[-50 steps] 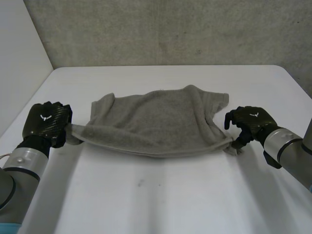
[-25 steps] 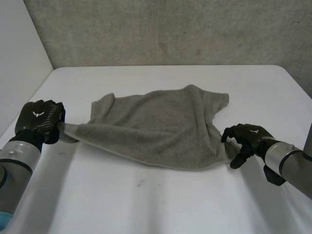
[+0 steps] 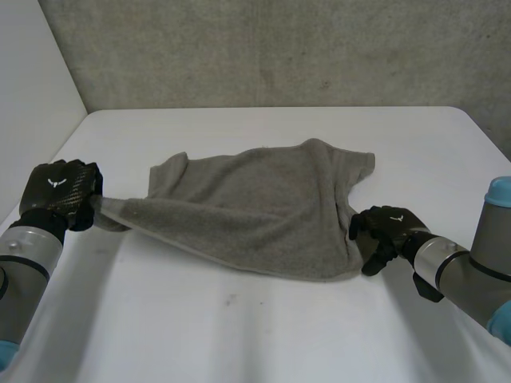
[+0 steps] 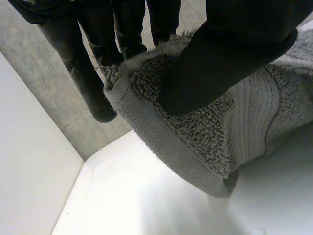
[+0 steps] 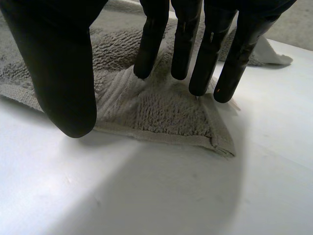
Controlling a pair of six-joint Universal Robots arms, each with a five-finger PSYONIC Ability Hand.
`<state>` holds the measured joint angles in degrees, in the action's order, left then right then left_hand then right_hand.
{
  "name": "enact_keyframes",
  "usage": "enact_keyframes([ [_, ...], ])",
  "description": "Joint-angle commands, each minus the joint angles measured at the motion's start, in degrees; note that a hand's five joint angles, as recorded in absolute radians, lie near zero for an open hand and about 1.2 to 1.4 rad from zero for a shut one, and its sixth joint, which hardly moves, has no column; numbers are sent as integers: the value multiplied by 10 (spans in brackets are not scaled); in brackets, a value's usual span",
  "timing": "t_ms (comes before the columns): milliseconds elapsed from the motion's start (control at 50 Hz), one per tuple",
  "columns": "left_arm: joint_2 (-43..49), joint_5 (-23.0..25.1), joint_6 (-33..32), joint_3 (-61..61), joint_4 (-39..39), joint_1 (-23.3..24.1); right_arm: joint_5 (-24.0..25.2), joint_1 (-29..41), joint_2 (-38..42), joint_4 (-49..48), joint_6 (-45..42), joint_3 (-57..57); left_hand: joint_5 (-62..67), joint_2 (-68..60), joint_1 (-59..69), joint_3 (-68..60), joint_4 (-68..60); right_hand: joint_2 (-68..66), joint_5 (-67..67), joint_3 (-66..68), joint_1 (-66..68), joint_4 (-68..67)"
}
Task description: Fold the towel.
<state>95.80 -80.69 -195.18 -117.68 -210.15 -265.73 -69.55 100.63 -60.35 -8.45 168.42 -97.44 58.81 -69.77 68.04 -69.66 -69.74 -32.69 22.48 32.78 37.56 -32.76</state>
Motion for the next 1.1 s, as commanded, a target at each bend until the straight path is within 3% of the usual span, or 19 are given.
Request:
enact_keyframes([
  [20,0,0,1,0,0,-1,-2,11,13,-2,-3,16,112,-102,120,-103,-103,-68,70,67,20,-68],
  [280,1,1,1,1,0,-2,-4,25,42,-3,-4,53,112,-102,120,-103,-103,-178,180,177,129,-177],
  [340,1,1,1,1,0,-2,-4,29,49,-4,-4,65,112,-102,120,-103,-103,-237,239,236,188,-236],
  [380,1,1,1,1,0,-2,-5,33,58,-7,-4,79,112,-102,120,-103,-103,-367,369,366,318,-366],
  [400,1,1,1,1,0,-3,-5,33,58,-7,-4,79,112,-102,120,-103,-103,-368,370,367,319,-367],
  [420,1,0,1,1,0,-3,-5,34,62,-8,-4,87,112,-102,120,-103,-103,-472,474,471,423,-471],
  [460,1,0,1,3,0,-3,-6,34,63,-9,-3,96,112,-102,120,-103,-103,-473,475,472,424,-472],
  [560,0,0,0,8,7,-1,-9,29,32,-12,-2,126,112,-102,120,-103,-103,-473,475,472,424,-472],
  [660,-18,1,-1,21,44,1,-9,27,-50,-3,-4,154,112,-102,120,-103,-103,-473,475,472,424,-472],
  [780,-78,4,-4,67,146,11,-2,24,-157,86,-43,201,112,-102,120,-103,-103,-473,475,472,424,-472],
  [820,-98,4,-4,90,181,15,-2,15,-190,168,-97,247,112,-102,120,-103,-103,-473,475,472,424,-472],
  [860,-139,4,-6,151,268,25,-8,7,-202,212,-132,274,112,-102,120,-103,-103,-473,475,472,424,-472],
  [880,-139,4,-6,151,268,25,-11,-2,-216,255,-169,302,112,-102,120,-103,-103,-473,475,472,424,-472],
  [920,-156,3,-7,232,367,26,-18,-13,-227,295,-200,333,112,-102,120,-103,-103,-473,475,472,424,-472],
  [980,-156,1,-8,275,414,26,-38,-27,-245,359,-242,384,112,-102,120,-103,-103,-473,475,472,424,-472],
  [1020,-149,1,-13,346,501,27,-45,-29,-249,381,-252,401,112,-102,120,-103,-103,-473,475,472,424,-472],
  [1100,-123,-1,-18,384,567,27,-49,-25,-243,414,-270,402,112,-102,120,-103,-103,-473,475,472,424,-472],
])
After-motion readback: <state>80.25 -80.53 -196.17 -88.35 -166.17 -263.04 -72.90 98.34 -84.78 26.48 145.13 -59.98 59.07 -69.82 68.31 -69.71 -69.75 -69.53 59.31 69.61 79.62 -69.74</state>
